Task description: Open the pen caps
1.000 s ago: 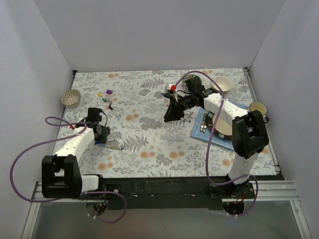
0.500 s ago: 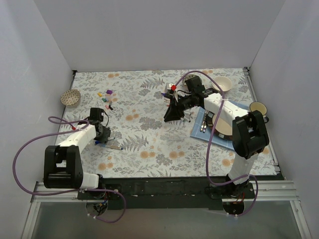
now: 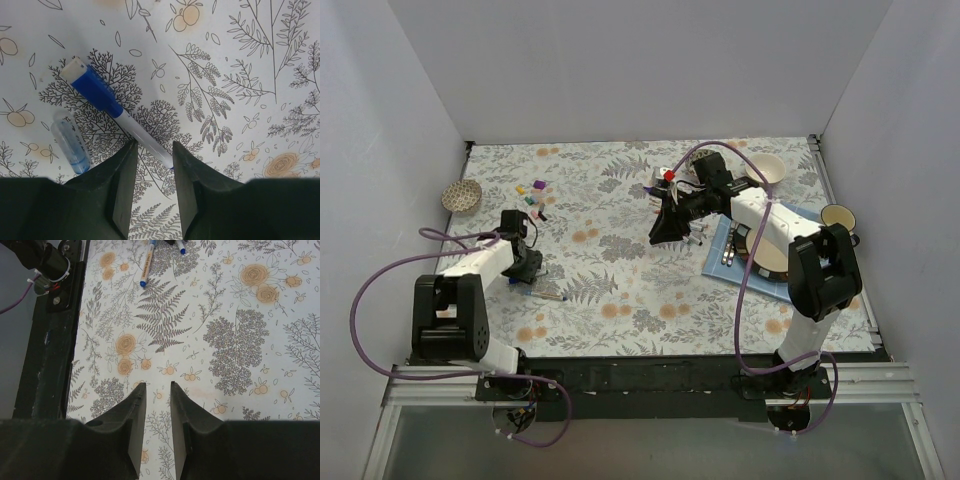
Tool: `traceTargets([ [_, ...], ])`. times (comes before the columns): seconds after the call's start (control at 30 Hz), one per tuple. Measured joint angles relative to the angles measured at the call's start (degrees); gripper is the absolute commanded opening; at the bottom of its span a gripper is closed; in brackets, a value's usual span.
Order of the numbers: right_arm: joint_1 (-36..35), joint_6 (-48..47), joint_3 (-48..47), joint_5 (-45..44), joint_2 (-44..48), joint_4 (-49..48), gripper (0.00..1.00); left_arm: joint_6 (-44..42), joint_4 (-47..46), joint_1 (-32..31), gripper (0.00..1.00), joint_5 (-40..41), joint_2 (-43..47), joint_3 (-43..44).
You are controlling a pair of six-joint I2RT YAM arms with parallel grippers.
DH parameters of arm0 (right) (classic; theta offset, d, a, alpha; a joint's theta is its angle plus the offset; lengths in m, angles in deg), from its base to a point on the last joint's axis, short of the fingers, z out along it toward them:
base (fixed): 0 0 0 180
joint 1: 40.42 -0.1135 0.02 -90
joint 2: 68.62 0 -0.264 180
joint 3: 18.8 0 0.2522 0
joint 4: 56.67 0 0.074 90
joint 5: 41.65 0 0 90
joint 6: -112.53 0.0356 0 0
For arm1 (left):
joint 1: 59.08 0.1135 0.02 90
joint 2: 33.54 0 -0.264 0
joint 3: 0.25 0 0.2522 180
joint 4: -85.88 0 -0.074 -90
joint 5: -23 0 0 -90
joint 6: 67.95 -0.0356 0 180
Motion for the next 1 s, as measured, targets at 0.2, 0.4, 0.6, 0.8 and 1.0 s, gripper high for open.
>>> traceTargets([
  [0.2, 0.0, 0.0, 0.2, 0.0, 0.5, -0.1, 0.32, -0.4, 0.3, 2.0, 0.27, -1.9, -2.7, 2.4],
  [0.4, 0.0, 0.0, 0.4, 0.0, 1.2, -0.2, 0.32, -1.1, -0.2, 2.7, 0.15, -4.5, -5.8, 4.9],
  [0.6, 0.0, 0.0, 0.6, 0.0, 2.0, -0.3, 0.32, -3.1, -0.1, 2.9, 0.03, -7.5, -8.9, 7.9],
  [0.8, 0.0, 0.3, 0.8, 0.0, 2.4, -0.8, 0.32, -6.4, -3.3, 3.0, 0.0, -13.0, -8.8, 7.0],
  [1.0, 0.0, 1.6, 2.4, 1.2, 2.5, -2.5, 0.35, -11.9, -10.8, 0.1, 0.0, -21.7, -4.0, 0.2],
])
